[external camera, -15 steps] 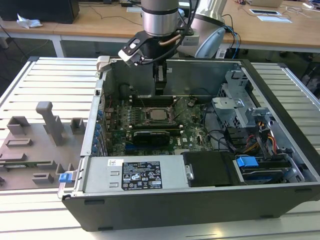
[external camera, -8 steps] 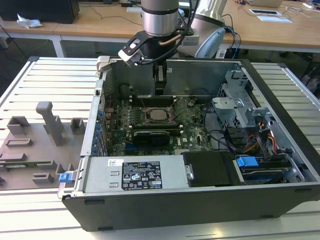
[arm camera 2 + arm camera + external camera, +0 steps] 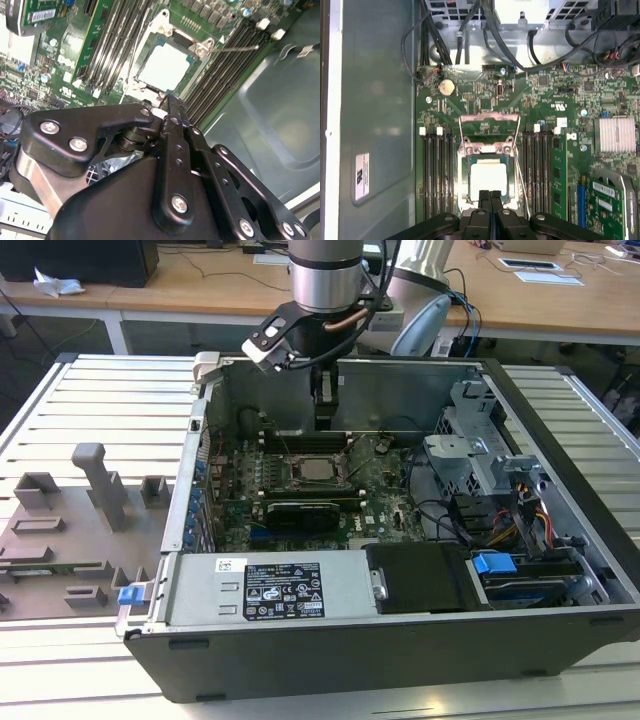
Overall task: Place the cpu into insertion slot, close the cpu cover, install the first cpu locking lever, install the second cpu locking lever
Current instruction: 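Close the cpu cover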
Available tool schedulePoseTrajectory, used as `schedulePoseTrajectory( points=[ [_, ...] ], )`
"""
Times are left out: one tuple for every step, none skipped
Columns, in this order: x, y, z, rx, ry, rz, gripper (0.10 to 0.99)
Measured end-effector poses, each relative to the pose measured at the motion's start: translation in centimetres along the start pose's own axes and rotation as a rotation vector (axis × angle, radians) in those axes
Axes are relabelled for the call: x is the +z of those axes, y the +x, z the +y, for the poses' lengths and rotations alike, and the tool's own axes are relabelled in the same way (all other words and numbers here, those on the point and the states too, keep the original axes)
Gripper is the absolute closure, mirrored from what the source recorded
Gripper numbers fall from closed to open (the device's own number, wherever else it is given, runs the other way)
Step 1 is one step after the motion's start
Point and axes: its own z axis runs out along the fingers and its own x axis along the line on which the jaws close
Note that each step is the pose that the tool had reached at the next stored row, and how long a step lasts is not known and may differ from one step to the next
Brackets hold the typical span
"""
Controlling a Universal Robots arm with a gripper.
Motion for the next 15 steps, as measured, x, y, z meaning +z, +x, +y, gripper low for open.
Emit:
schedulePoseTrajectory(
  points=[
    [0.01,0.00,0.18,0.000,0.000,-0.0003,0.980],
    [0.02,0.00,0.34,0.000,0.000,-0.0004,0.980],
    [0.04,0.01,0.65,0.000,0.001,-0.0004,0.980],
    [0.08,0.01,1.23,0.000,0.001,-0.0005,0.980],
    [0.13,0.02,2.08,0.000,0.003,-0.0006,0.980],
    [0.17,0.03,2.86,0.000,0.005,-0.0008,0.980],
    [0.21,0.04,3.38,0.000,0.006,-0.0007,0.980],
    [0.23,0.04,3.78,0.000,0.007,-0.0007,0.980],
    [0.25,0.04,4.02,0.000,0.008,-0.0007,0.980],
    [0.26,0.05,4.26,0.000,0.009,-0.0008,0.980],
    [0.28,0.05,4.51,0.000,0.009,-0.0008,0.980],
    [0.29,0.05,4.78,0.000,0.010,-0.0008,0.980],
    [0.31,0.06,5.12,0.000,0.012,-0.0009,0.980],
    [0.34,0.07,5.50,0.000,0.013,-0.0010,0.980],
    [0.37,0.07,5.94,0.000,0.014,-0.0015,0.980]
  ],
)
